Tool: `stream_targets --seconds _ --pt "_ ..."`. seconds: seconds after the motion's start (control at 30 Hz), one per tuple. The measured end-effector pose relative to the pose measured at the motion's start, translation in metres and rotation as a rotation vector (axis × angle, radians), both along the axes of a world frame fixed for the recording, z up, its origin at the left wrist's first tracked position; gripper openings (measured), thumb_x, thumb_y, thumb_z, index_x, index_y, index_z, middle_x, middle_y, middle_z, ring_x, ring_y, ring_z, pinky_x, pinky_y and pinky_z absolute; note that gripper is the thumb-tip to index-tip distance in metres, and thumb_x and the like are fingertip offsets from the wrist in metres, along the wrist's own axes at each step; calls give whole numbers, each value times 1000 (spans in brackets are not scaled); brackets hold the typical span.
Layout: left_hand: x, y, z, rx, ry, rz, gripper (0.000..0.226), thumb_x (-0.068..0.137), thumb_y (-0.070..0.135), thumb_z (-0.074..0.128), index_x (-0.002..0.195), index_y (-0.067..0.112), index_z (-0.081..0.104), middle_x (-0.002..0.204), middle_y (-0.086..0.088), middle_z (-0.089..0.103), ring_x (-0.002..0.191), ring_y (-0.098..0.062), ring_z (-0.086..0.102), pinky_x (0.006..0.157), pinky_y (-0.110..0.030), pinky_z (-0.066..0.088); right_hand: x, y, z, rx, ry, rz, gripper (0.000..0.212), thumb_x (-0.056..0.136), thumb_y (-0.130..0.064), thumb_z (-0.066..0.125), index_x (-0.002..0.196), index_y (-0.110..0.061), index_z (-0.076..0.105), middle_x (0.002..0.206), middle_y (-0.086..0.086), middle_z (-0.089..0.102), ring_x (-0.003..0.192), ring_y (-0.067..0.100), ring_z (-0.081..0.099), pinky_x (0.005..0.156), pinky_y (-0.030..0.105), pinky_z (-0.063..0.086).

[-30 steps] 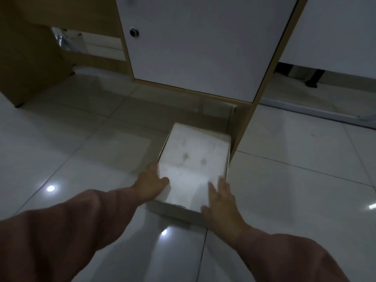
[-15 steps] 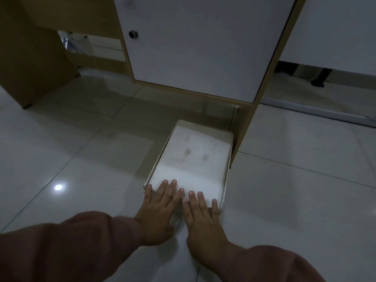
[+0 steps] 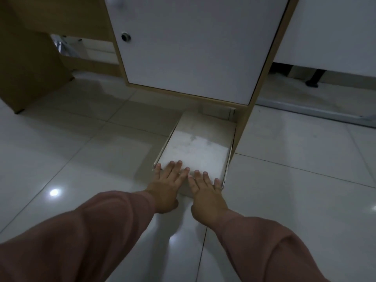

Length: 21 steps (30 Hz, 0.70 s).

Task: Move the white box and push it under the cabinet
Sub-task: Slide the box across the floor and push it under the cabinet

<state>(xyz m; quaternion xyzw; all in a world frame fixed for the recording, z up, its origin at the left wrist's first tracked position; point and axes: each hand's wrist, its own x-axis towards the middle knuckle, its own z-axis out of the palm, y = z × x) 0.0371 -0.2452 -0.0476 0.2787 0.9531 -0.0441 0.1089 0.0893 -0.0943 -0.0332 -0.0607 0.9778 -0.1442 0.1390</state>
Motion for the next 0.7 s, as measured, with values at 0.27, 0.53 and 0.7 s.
stream_targets --seconds 0.27,0.53,0.7 --pt "36 -6 -17 117 56 87 100 76 33 52 146 13 -17 160 -15 -15 146 -35 -16 113 -48 -15 28 -3 -3 174 38 -18 71 93 -12 32 147 -3 -13 158 19 -16 146 35 -14 119 48 -8" --pt "13 18 -18 102 49 155 97 79 28 51 148 14 -16 160 -11 -19 146 -32 -20 114 -50 -14 -7 13 2 193 -33 -29 74 91 -11 39 147 1 -9 159 21 -13 147 37 -9 121 48 0" --pt "-37 40 -9 91 21 190 96 78 26 52 149 14 -12 161 -9 -16 147 -31 -15 116 -54 -8 -54 31 4 133 -58 -62 78 90 -13 42 147 -1 -10 160 16 -15 147 34 -10 122 49 6"
